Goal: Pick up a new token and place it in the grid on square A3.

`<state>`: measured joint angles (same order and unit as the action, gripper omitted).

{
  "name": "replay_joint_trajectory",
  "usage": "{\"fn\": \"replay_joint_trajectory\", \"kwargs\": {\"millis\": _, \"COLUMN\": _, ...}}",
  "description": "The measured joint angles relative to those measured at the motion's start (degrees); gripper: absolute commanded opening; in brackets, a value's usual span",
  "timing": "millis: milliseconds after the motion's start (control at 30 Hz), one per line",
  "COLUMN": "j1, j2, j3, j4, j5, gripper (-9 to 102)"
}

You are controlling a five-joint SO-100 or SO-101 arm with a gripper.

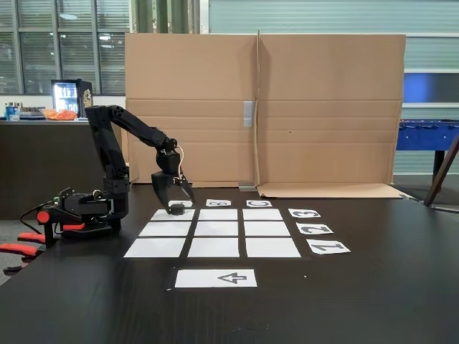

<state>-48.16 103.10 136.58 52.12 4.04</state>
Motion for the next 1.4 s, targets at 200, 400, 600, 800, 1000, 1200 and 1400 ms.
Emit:
{"fn": "replay_joint_trajectory", "kwargs": {"millis": 200, "j1": -3.6, "j2": 1.3, "j3": 1.1, "j4": -0.2, "j5": 0.0, "gripper": 39}}
{"fn": "replay_joint_trajectory", "kwargs": {"millis": 400, "j1": -7.8, "j2": 7.0, "j3": 4.0, "j4": -3.1, "j5": 0.9, "gripper": 39}}
{"fn": "replay_joint_trajectory", "kwargs": {"millis": 600, "j1": -9.2, "j2": 13.3, "j3": 5.3, "j4": -6.2, "j5": 0.9, "gripper": 39}}
{"fn": "replay_joint_trajectory", "kwargs": {"millis": 800, "j1": -9.2, "j2": 19.2, "j3": 5.4, "j4": -9.2, "j5": 0.9, "gripper": 39}}
{"fn": "replay_joint_trajectory", "kwargs": {"millis": 1000, "j1": -9.4, "j2": 27.9, "j3": 5.4, "j4": -10.5, "j5": 0.9, "gripper": 39}}
{"fn": "replay_joint_trajectory", "kwargs": {"millis": 1200, "j1": -9.4, "j2": 38.2, "j3": 5.3, "j4": -10.5, "j5": 0.9, "gripper": 39}}
{"fn": "replay_joint_trajectory", "kwargs": {"millis": 1400, "j1": -9.3, "j2": 49.6, "j3": 3.5, "j4": -11.1, "j5": 0.9, "gripper": 39}}
